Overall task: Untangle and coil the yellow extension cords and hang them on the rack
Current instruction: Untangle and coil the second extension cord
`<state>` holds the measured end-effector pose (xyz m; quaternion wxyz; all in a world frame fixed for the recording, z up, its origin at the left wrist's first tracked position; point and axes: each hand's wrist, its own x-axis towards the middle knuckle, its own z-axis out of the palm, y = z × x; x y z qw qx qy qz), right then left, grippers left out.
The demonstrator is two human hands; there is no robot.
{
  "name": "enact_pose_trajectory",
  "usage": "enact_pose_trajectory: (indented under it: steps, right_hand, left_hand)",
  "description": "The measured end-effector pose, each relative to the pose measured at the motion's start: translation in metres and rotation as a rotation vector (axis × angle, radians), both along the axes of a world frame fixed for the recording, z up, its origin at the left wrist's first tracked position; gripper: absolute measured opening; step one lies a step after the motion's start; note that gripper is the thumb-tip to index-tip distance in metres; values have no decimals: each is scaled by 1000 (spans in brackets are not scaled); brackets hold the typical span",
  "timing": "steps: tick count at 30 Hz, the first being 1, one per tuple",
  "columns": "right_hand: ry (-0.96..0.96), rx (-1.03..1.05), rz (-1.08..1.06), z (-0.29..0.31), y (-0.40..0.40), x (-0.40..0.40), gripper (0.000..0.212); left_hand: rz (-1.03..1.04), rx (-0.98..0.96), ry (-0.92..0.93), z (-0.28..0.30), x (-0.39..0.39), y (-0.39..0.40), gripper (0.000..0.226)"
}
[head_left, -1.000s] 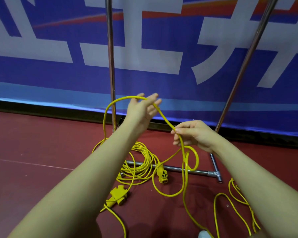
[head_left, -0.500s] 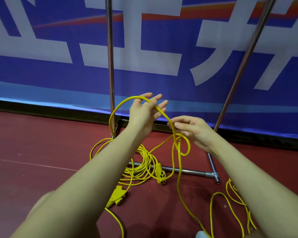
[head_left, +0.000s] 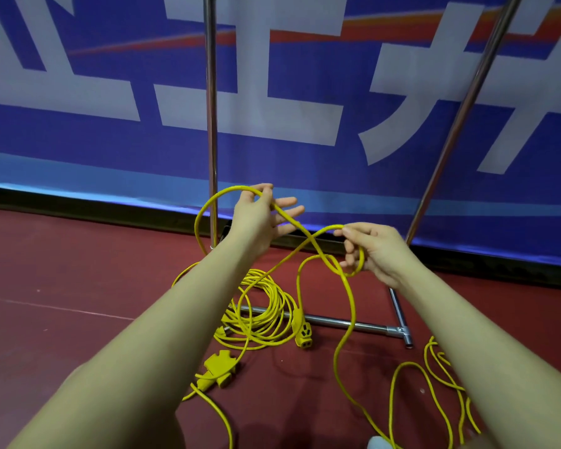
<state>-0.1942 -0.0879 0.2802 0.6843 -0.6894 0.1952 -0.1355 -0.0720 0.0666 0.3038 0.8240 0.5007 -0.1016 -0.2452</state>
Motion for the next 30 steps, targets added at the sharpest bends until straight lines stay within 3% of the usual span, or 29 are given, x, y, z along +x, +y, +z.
enact_pose_trajectory:
  steps: [4, 8, 11, 14, 17, 21, 25, 28, 30]
  right_hand:
    - [-28, 141, -236, -3, -10, 5, 15]
    - [116, -55, -337, -22, -18, 13, 13]
    - [36, -222, -221, -19, -6, 16, 25]
    - [-59, 5, 108, -6, 14, 16, 32]
    - [21, 89, 278, 0, 23, 13, 38]
    - [-5, 147, 346, 1, 23, 11, 19]
    - [-25, 126, 350, 4, 24, 13, 19]
    - [-66, 97, 254, 1, 25, 17, 24]
    - [-76, 51, 245, 1, 26, 17, 23]
  left_hand:
    - [-18, -77, 75, 5, -1, 2, 17]
    - [-87, -275, 197, 15, -6, 2, 16]
    - [-103, -395, 256, 19, -10, 0, 15]
    - [-95, -435, 275, 20, -12, -4, 16]
    - [-65, -457, 285, 20, -10, -5, 19]
    - [-7, -488, 288, 23, 1, -3, 21]
    - [29, -477, 270, 20, 12, -1, 30]
    - [-77, -266, 150, 16, -1, -4, 44]
    - [-106, -183, 54, 12, -16, -10, 37]
